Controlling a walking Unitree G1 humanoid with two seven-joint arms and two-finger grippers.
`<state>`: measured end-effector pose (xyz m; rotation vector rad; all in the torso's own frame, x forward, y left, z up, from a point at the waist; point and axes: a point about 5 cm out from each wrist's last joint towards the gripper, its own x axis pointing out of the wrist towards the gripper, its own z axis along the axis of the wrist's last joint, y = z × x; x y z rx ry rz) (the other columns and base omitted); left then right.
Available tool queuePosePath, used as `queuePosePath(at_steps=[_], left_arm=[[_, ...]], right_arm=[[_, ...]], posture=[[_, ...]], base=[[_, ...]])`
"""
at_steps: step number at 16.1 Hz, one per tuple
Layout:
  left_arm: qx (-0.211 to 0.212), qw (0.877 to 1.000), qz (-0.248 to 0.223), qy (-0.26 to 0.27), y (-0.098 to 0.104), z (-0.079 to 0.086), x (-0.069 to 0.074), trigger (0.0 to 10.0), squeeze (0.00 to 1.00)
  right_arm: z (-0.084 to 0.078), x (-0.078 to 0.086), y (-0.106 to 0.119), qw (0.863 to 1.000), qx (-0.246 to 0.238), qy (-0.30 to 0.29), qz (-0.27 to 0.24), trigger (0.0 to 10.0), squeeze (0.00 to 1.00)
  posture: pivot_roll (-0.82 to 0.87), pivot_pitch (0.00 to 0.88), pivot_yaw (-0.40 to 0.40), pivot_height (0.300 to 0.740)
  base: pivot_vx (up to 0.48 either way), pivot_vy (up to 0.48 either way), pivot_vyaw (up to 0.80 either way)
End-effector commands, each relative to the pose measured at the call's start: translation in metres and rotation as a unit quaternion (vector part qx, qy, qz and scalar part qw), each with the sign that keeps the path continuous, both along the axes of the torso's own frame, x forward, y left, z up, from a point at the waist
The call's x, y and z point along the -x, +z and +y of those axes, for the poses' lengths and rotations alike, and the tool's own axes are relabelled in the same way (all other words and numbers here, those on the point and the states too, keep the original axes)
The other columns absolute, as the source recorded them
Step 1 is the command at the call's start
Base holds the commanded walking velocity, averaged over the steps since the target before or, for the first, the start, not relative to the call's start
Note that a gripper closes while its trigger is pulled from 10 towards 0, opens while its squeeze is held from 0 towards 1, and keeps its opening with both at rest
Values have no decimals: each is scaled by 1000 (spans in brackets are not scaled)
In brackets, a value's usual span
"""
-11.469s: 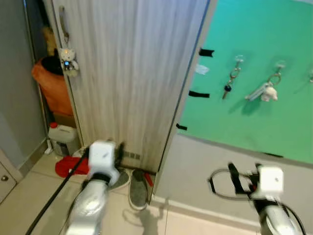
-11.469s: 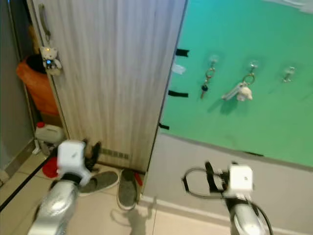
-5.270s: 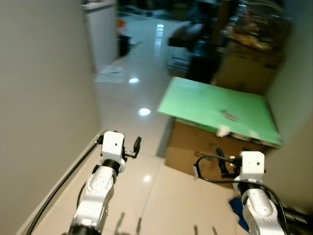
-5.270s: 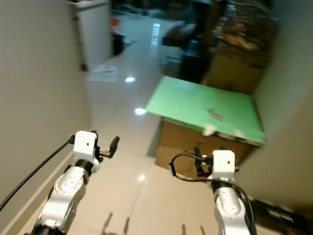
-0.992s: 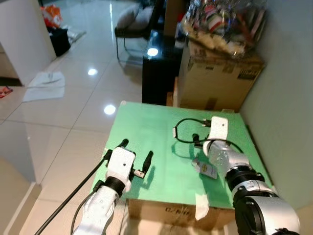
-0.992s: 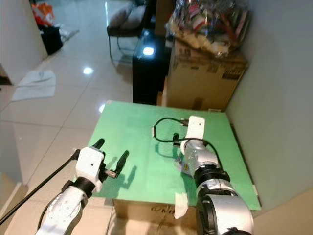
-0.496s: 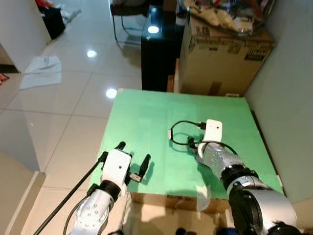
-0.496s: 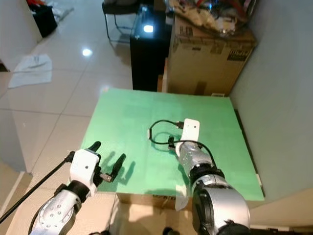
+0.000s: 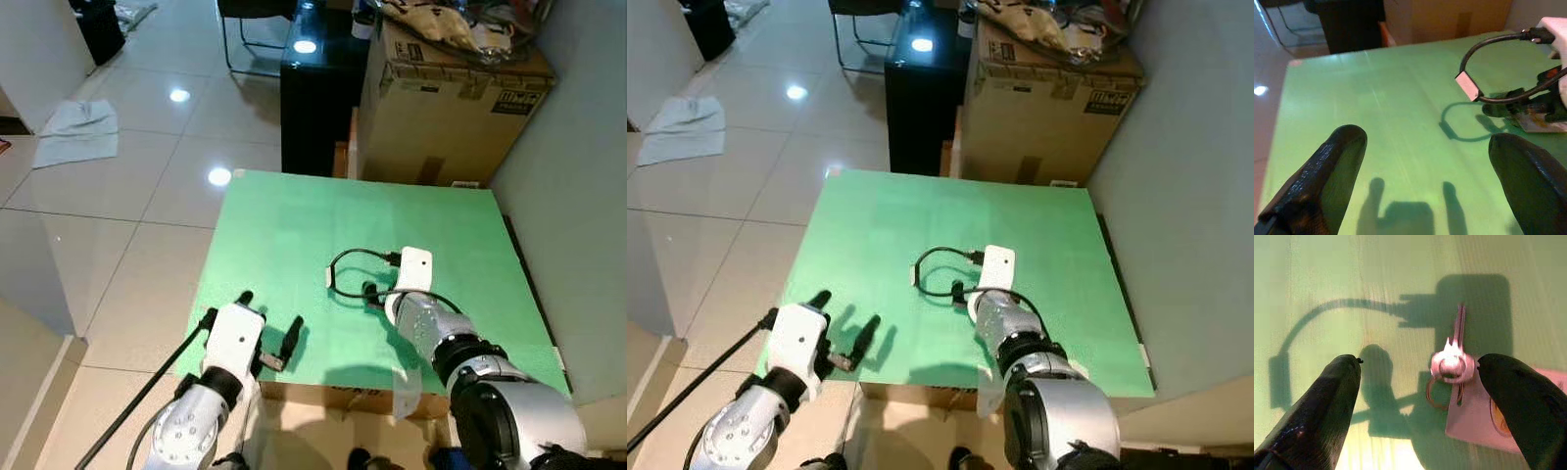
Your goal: Hang keys on a hook
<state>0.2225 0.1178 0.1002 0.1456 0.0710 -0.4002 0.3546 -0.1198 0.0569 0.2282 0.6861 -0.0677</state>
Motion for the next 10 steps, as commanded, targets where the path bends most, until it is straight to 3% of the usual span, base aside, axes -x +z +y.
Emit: queuePosePath(at_steps=[1, 9, 10], left_arm=[[5, 1000, 3, -11, 2, -4, 4, 10000, 0], [-4, 1000, 11, -5, -1, -1, 7, 10000, 0], [-5, 1000, 12, -5, -1, -1, 7, 10000, 0]], right_arm=[[0, 9, -13, 999, -14, -7, 29, 10000, 0], [-5, 14, -20, 999, 36, 25, 17, 10000, 0], [-5, 14, -20, 999, 37, 23, 16, 7843, 0]], posture=[[33, 264, -45, 740], [33, 287, -44, 740], [33, 287, -44, 740]], base=[[0, 0, 0], [0, 0, 0], [0, 0, 0]])
